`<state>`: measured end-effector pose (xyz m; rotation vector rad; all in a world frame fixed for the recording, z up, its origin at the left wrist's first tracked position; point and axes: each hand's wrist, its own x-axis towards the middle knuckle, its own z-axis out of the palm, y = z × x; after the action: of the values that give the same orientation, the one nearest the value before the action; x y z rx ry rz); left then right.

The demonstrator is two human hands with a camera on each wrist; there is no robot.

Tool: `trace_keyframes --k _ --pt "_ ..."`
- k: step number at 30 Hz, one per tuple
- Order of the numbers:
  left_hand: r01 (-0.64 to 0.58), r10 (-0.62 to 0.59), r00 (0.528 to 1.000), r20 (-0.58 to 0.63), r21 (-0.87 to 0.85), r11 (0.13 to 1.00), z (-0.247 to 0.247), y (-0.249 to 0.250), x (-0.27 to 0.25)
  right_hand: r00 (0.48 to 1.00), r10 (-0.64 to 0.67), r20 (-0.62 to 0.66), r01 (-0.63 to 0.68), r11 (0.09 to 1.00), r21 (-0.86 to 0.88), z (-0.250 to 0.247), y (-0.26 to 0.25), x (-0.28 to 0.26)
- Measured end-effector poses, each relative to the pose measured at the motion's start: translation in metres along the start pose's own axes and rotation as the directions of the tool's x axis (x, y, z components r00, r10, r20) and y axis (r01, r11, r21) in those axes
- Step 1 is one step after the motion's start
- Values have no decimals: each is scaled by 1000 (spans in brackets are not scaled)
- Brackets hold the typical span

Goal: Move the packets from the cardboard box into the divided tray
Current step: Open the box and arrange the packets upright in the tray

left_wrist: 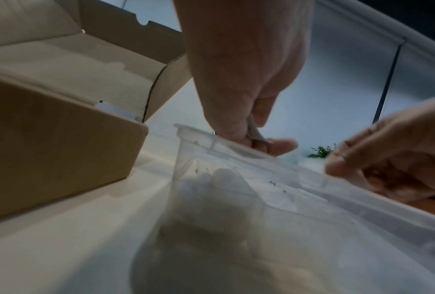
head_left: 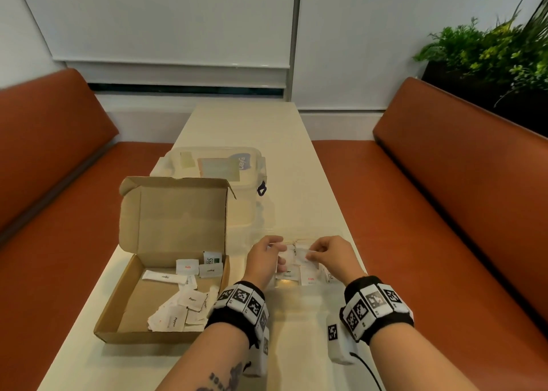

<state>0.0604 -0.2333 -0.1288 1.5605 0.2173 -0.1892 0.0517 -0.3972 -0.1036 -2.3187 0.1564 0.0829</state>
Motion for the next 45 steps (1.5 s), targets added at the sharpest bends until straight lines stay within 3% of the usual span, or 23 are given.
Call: trace_keyframes --k 4,11,20,28,32,35,37,40,43,45 --pt "40 -45 999 -27 -159 986 -1 -2 5 996 82 31 -77 986 -147 -1 11 -1" --pt "23 -27 999 -20 -180 983 3 -6 6 998 55 23 -46 956 -290 12 17 -1" --pt "37 -40 999 -12 -194 980 4 -5 7 992 14 124 42 900 -433 24 21 -1" --pt "69 -57 997 54 -240 968 4 2 3 993 37 111 25 861 -508 26 18 2" --pt "5 8 995 101 -125 992 2 7 -4 999 3 52 16 931 -364 23 17 1" --pt "-40 53 988 148 -90 995 4 12 -9 993 -58 -102 54 998 -35 20 8 1" --pt "-47 64 979 192 -91 995 8 15 -11 998 -42 -42 51 971 231 18 -1 -1" --pt "-52 67 970 232 -71 996 14 17 -12 992 -28 123 -39 860 509 12 -5 -4" --pt "-57 67 963 259 -47 997 18 16 -10 982 -12 186 -98 815 571 7 -2 -6" --pt "-112 101 976 192 46 993 19 13 -9 983 25 181 -120 832 542 5 2 -6"
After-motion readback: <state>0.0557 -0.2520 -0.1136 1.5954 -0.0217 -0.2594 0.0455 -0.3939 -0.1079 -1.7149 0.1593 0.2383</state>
